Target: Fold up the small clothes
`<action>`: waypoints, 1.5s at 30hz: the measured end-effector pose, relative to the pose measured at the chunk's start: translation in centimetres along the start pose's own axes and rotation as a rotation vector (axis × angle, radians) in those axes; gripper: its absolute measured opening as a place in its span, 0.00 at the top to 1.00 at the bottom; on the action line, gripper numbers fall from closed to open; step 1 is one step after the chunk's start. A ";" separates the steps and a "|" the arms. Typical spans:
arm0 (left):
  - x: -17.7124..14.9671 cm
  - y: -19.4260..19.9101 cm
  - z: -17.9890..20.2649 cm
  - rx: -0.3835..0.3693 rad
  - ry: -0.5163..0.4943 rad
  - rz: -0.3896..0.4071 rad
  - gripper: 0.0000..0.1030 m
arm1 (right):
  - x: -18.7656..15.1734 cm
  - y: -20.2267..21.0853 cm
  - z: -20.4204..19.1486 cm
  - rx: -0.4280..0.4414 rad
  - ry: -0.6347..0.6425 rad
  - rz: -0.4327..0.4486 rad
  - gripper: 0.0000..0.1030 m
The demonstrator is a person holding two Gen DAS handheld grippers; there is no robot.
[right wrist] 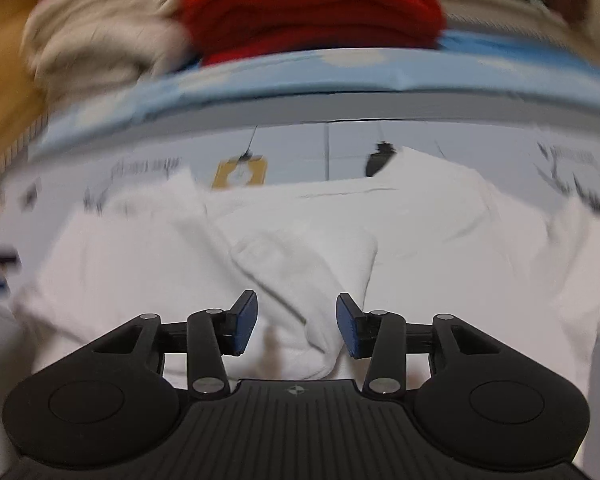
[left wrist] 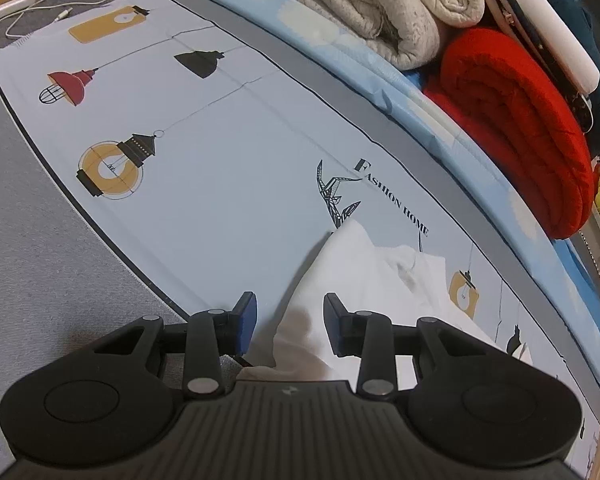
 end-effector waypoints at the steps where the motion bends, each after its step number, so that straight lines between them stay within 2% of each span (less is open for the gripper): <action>1: 0.1 0.0 0.0 -0.002 -0.002 0.001 0.62 | -0.2 -0.4 -0.3 -0.024 0.041 -0.009 0.57; 2: 0.2 0.0 0.1 -0.002 -0.004 0.001 0.62 | -0.5 -0.8 -0.4 -0.049 0.071 -0.021 0.58; 4: 0.3 -0.1 0.1 -0.002 -0.004 0.003 0.62 | -0.7 -1.2 0.2 -0.073 0.070 -0.041 0.80; 5: 0.4 -0.1 0.1 -0.003 -0.004 0.004 0.62 | -0.8 -1.1 1.1 -0.073 0.030 -0.037 0.93; 7: 0.5 -0.1 0.3 -0.005 -0.006 0.004 0.62 | -0.1 0.1 2.7 -0.065 -0.091 0.029 0.95; 9: 0.4 -0.1 0.5 -0.008 -0.012 0.002 0.62 | 1.1 3.0 5.5 -0.061 -0.321 0.203 0.96; 11: 0.2 -0.1 0.7 -0.013 -0.027 -0.002 0.62 | 1.1 5.7 8.4 -0.110 -0.524 0.358 0.96; 12: 0.1 -0.2 0.8 -0.013 -0.035 -0.005 0.62 | 0.7 6.0 9.4 -0.162 -0.566 0.362 0.96; 13: -0.1 -0.2 0.9 -0.013 -0.041 -0.008 0.62 | 0.1 5.6 10.2 -0.197 -0.602 0.325 0.96; 15: -0.3 -0.4 0.9 -0.011 -0.050 -0.016 0.62 | -2.0 3.6 12.0 -0.231 -0.712 0.163 0.94; 17: -0.5 -0.5 1.0 -0.012 -0.054 -0.023 0.62 | -3.9 2.0 13.1 -0.232 -0.793 0.036 0.92; 18: -0.7 -0.6 1.0 -0.015 -0.058 -0.029 0.62 | -4.3 1.5 13.3 -0.224 -0.818 0.008 0.91; 19: -0.8 -0.7 1.1 -0.019 -0.060 -0.035 0.62 | -4.3 1.3 13.6 -0.226 -0.829 -0.002 0.90; 21: -1.0 -0.9 1.2 -0.026 -0.060 -0.047 0.62 | -3.9 1.6 14.3 -0.231 -0.831 0.010 0.81; 25: -1.4 -1.3 1.5 -0.029 -0.069 -0.062 0.62 | -3.7 1.4 16.0 -0.233 -0.880 0.008 0.80; 26: -1.4 -1.3 1.6 -0.029 -0.072 -0.063 0.62 | -3.9 1.4 16.6 -0.229 -0.899 0.005 0.82; 27: -1.4 -1.3 1.7 -0.031 -0.076 -0.063 0.62 | -3.8 1.6 17.1 -0.225 -0.911 0.012 0.98; 28: -1.5 -1.3 1.8 -0.033 -0.079 -0.064 0.62 | -3.9 2.4 17.0 -0.220 -0.915 0.036 0.97; 32: -1.7 -1.3 2.2 -0.041 -0.092 -0.069 0.62 | -2.2 4.9 16.0 -0.156 -0.863 0.246 0.97; 33: -1.8 -1.3 2.2 -0.044 -0.093 -0.072 0.62 | -2.1 4.9 15.9 -0.141 -0.858 0.256 0.97; 34: -1.9 -1.2 2.2 -0.046 -0.095 -0.073 0.62 | -2.3 4.6 16.2 -0.144 -0.866 0.232 0.97; 35: -1.9 -1.2 2.3 -0.048 -0.098 -0.074 0.62 | -3.0 4.0 16.7 -0.188 -0.880 0.168 0.96; 37: -2.0 -1.0 2.4 -0.052 -0.106 -0.076 0.62 | -5.0 2.9 17.9 -0.326 -0.895 0.001 0.87; 38: -2.1 -1.0 2.5 -0.056 -0.110 -0.077 0.62 | -5.8 3.0 18.6 -0.386 -0.913 -0.037 0.85; 40: -2.4 -0.9 2.9 -0.071 -0.125 -0.085 0.62 | -6.1 4.0 19.3 -0.428 -0.931 -0.006 0.85; 42: -2.9 -0.9 3.6 -0.102 -0.151 -0.101 0.62 | -4.9 5.5 19.1 -0.450 -0.864 0.079 0.85; 44: -3.7 -1.0 4.4 -0.151 -0.175 -0.135 0.62 | -3.3 6.9 18.8 -0.377 -0.820 0.207 0.85; 45: -4.1 -1.2 4.6 -0.171 -0.183 -0.153 0.62 | -2.6 7.0 18.5 -0.300 -0.801 0.246 0.85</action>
Point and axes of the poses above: each gripper's, at about its wrist camera, not at the fingertips, and y roughly against the way its jaws point, z to its right, x to its top, the point moved 5 cm from there along -y, roughly the way its jaws point, and after that the axes turned 2 degrees about z, right-handed, at the moved point
